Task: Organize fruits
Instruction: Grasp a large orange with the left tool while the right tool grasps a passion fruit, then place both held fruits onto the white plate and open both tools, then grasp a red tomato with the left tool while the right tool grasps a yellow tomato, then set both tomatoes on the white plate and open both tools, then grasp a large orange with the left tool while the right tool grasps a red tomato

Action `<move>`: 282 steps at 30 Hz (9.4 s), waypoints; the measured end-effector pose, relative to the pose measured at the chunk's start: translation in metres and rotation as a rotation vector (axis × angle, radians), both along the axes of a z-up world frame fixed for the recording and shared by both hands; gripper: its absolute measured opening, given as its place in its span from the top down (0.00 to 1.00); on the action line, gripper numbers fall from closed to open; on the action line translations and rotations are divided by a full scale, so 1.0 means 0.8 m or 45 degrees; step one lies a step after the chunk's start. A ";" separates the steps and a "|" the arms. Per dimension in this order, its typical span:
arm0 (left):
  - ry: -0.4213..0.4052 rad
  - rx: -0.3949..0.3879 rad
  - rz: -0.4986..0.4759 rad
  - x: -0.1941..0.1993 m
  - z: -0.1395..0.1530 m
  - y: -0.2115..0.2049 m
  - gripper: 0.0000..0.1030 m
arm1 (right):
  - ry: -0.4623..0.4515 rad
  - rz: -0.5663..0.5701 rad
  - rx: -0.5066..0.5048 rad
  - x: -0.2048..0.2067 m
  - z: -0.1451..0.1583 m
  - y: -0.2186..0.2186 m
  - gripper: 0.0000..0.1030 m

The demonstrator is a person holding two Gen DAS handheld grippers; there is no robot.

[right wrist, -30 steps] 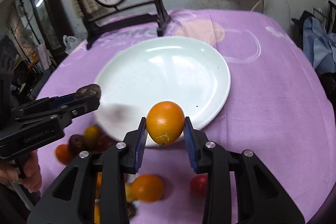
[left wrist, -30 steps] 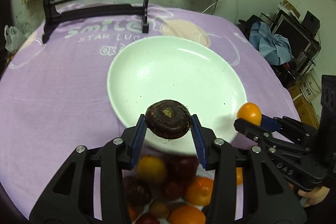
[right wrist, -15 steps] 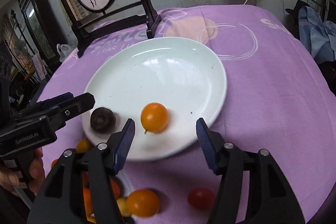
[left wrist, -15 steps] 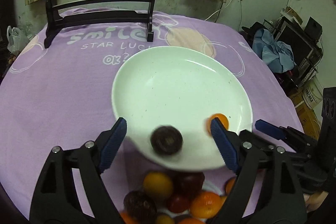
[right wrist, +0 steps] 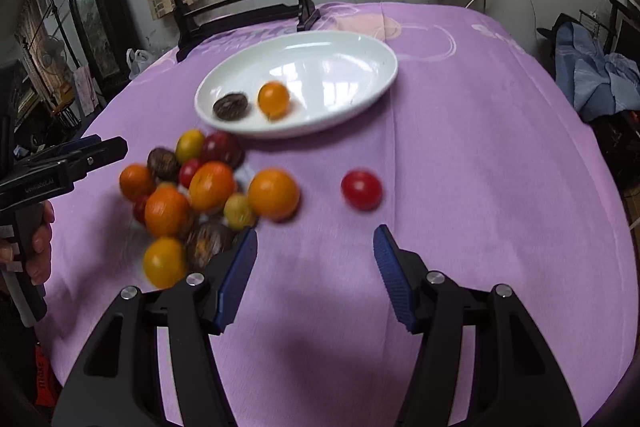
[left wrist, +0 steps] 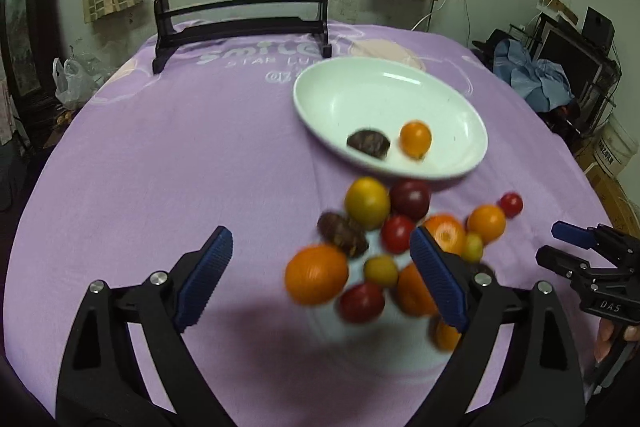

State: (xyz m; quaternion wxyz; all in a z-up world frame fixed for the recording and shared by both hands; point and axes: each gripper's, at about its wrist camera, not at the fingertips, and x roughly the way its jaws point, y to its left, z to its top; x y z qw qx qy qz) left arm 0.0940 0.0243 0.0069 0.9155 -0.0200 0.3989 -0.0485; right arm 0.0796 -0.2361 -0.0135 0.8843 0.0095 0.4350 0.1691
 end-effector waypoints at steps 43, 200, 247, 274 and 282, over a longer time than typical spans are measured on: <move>0.139 -0.039 -0.050 -0.006 -0.057 0.043 0.12 | 0.037 0.242 -0.082 -0.017 -0.026 0.070 0.57; 0.162 0.039 -0.247 -0.006 -0.062 -0.031 0.71 | 0.065 0.160 0.123 -0.036 -0.016 0.020 0.63; 0.042 -0.092 0.037 0.159 0.011 -0.037 0.17 | -0.012 -0.106 0.260 0.168 0.031 -0.006 0.61; -0.018 -0.090 -0.050 -0.013 -0.019 -0.002 0.14 | 0.040 -0.064 -0.121 0.072 -0.032 -0.019 0.61; 0.031 -0.134 -0.108 -0.018 -0.028 -0.014 0.14 | 0.011 -0.014 -0.219 0.098 -0.040 0.003 0.61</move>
